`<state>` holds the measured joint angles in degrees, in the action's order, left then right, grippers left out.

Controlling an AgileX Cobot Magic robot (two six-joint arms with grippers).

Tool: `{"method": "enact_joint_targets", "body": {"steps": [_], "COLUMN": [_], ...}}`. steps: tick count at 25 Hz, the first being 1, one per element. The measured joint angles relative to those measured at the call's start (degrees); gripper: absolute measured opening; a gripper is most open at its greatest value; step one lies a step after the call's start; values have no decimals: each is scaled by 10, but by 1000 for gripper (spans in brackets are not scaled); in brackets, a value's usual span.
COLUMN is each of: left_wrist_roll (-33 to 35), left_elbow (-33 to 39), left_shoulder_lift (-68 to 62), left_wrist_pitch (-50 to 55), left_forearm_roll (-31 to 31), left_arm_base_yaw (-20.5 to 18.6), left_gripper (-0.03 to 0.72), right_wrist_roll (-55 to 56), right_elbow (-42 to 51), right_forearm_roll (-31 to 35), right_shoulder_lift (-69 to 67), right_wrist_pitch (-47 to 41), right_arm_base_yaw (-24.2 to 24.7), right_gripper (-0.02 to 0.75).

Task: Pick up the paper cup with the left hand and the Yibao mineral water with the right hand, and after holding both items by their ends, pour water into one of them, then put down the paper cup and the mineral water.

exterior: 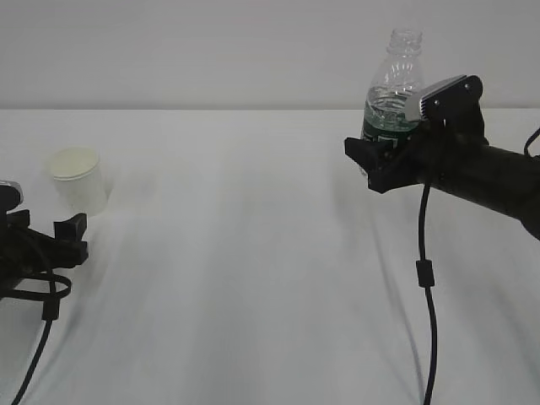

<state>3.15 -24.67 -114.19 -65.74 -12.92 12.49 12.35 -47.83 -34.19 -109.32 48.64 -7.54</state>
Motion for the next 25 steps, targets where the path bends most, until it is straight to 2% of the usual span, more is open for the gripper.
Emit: {"method": "enact_joint_targets", "body": {"steps": [12, 18, 25], "left_wrist_roll": [-1, -14, -31], "left_elbow": [-43, -65, -81], "left_shoulder_lift": [-46, -50, -62], "left_wrist_pitch": [0, 0, 0], "left_forearm_roll": [1, 7, 48], "left_arm_base_yaw": [-1, -19, -45], "left_gripper": [592, 592, 592], "right_wrist_roll": [36, 46, 49], "right_elbow": [0, 0, 0], "right_forearm_roll": [-45, -62, -67], "right_shoulder_lift": [16, 17, 17], "right_wrist_pitch": [2, 2, 2], "right_arm_base_yaw": [0, 0, 0], "right_gripper": [497, 497, 496]}}
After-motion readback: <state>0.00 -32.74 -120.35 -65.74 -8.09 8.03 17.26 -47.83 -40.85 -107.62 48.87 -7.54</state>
